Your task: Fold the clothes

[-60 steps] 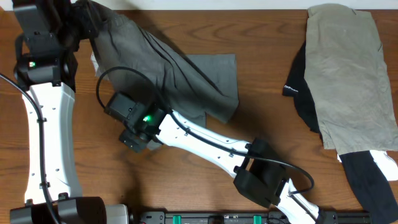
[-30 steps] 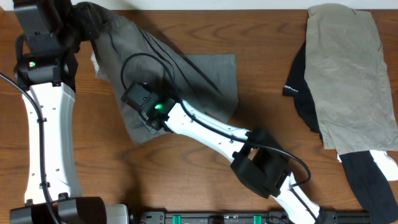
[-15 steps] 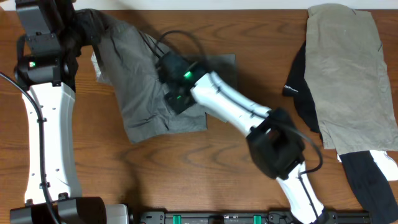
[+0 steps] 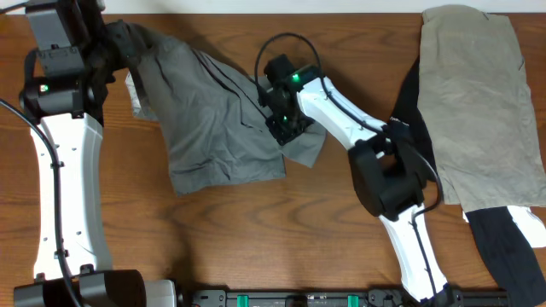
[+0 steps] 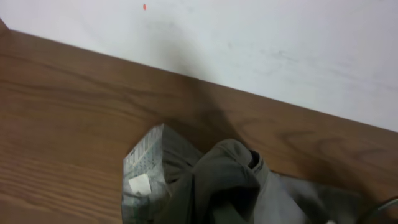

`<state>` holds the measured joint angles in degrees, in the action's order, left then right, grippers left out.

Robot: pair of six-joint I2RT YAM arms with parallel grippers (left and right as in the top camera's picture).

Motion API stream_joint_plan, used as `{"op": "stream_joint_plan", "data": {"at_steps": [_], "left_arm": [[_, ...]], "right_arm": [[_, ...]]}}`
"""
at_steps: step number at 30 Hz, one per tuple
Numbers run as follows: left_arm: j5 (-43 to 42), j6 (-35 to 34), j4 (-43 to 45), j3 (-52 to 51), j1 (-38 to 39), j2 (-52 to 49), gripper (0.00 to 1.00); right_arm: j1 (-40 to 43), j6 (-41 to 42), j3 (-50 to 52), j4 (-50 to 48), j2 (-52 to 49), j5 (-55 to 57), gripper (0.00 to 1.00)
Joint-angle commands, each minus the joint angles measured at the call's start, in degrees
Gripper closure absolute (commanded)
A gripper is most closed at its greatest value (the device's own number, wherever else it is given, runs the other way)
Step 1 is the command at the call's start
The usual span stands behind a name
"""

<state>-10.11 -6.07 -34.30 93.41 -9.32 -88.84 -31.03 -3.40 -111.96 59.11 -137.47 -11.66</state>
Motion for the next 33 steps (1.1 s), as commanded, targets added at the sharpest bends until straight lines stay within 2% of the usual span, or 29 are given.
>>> {"op": "stream_joint_plan", "data": {"at_steps": [1,11,14,17,21,23,28,33], "left_arm": [[0.3,-0.7,-0.4,1.8,-0.2,1.2,0.94],[0.3,-2.4,-2.2,1.6,1.1,1.2,0.94],[0.3,-2.4,-1.9,1.6,1.5,1.1,0.94],[0.3,-2.4,-1.3,1.6,1.7,0.7,0.94],[0.3,-2.4,-1.0,1.6,1.7,-0.7,0.94],[0.3,-2.4,-1.1,1.6,1.7,-1.8,0.94],[0.3,-2.4,-0.5,1.6,1.7,-4.7,0.94],[0.3,-2.4,0.7,1.6,1.7,-5.5,0.94]], "right_arm": [[3.5,-1.2,0.3,-0.2,-3.3,1.3,0.99],[15.3,-1.2,0.3,-7.4,-4.0,2.6,0.99],[17.3,-1.4,-1.3,-5.7,-4.0,2.6,0.99],[17.3,-3.2,-4.8,-0.2,-3.1,2.2,0.85],[13.9,-5.5,-8.3,4.3,0.9,2.2,0.66],[11.6,-6.1,-9.1,6.1,3.6,2.2,0.62],[3.3,-6.1,-9.2,10.1,9.7,-0.2,0.59],[-6.8,-4.1,-9.0,9.7,9.7,-4.0,0.55]]}}
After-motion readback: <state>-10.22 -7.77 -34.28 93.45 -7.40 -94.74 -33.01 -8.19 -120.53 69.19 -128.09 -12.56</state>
